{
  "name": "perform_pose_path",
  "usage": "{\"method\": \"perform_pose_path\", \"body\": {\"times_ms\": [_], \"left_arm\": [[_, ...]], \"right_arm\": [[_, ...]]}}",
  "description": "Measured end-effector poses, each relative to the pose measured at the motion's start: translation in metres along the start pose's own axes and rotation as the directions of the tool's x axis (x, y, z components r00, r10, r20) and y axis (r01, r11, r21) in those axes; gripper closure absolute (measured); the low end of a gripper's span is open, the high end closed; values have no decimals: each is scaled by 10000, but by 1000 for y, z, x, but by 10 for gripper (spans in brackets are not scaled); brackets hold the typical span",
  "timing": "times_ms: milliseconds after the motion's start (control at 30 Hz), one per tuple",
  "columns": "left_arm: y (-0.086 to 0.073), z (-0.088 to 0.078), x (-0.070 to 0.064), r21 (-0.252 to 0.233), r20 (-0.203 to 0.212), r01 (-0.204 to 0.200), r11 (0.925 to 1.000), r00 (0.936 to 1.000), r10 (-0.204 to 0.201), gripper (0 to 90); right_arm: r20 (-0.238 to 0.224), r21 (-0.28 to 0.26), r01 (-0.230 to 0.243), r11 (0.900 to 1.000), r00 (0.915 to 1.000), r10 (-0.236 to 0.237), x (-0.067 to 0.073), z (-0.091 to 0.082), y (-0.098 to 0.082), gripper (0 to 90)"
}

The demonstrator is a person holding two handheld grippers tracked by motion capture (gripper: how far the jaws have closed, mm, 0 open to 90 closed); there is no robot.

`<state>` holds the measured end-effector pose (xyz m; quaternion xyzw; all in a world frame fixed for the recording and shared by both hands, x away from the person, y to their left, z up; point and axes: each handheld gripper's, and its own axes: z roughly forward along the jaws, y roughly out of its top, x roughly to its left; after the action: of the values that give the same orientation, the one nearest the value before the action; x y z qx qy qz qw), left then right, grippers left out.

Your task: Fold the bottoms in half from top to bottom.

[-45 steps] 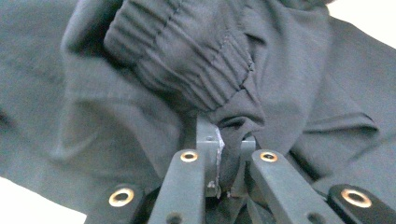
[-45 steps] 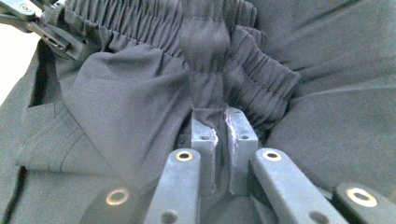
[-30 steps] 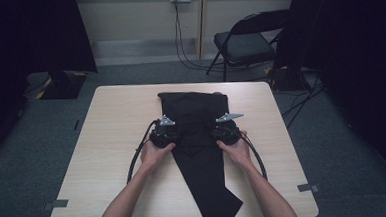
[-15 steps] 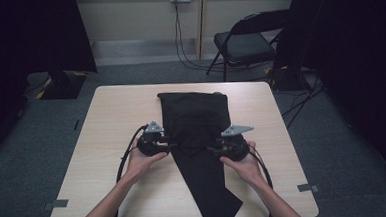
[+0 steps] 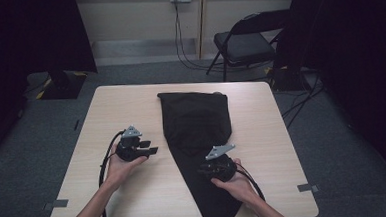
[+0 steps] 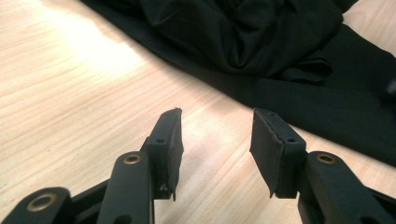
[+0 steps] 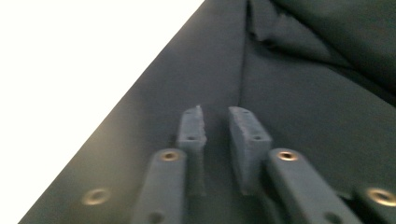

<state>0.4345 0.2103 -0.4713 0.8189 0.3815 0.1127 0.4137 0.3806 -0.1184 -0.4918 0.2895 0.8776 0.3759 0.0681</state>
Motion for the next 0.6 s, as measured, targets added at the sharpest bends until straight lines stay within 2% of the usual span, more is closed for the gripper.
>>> {"method": "perform_pose_path", "body": {"times_ms": [33,67,100,133,167,200,267,333,400,433,467,500,567,600], "left_arm": [[0,0,0,58,-30,11,10000,10000,-11,536],[0,-1,-1,90,-27,-28,10000,10000,29,534],[0,-1,-1,90,-27,-28,10000,10000,29,534],[0,-1,-3,110,-5,-73,9999,10000,73,532],[0,-1,-3,110,-5,-73,9999,10000,73,531],[1,-1,-4,110,18,-165,9998,9999,165,530],[2,0,-8,84,103,-193,9998,9998,192,528],[2,1,-9,136,138,-245,9996,9996,243,526],[2,4,-12,224,225,-348,9991,9992,343,522],[2,4,-12,224,225,-348,9991,9992,343,522],[3,5,-15,211,261,-444,9988,9987,438,521],[3,5,-15,211,261,-444,9988,9987,438,521],[4,5,-21,167,409,-584,9982,9975,577,521],[4,6,-25,144,535,-709,9974,9961,700,521]], "right_arm": [[-31,-23,91,10000,10000,-91,1,1,0,822],[-300,84,110,9999,9995,-108,3,2,2,873],[-300,84,110,9999,9995,-108,3,2,2,873],[-672,-54,173,9998,9976,-177,7,2,5,900],[-672,-54,173,9998,9976,-177,7,2,5,900],[-1085,-274,323,9991,9935,-351,15,2,13,900],[-1467,-528,373,9979,9882,-447,23,3,20,900],[-1582,-628,422,9971,9861,-517,27,4,23,900],[-2074,-704,691,9951,9748,-823,43,16,35,900],[-2074,-704,691,9951,9748,-823,43,16,35,900],[-2418,-603,1049,9926,9633,-1165,54,29,40,900],[-2418,-603,1049,9926,9633,-1165,54,29,40,900],[-2703,-467,1039,9935,9562,-1127,61,43,43,888],[-2788,-446,1035,9936,9538,-1118,63,46,43,832]]}}
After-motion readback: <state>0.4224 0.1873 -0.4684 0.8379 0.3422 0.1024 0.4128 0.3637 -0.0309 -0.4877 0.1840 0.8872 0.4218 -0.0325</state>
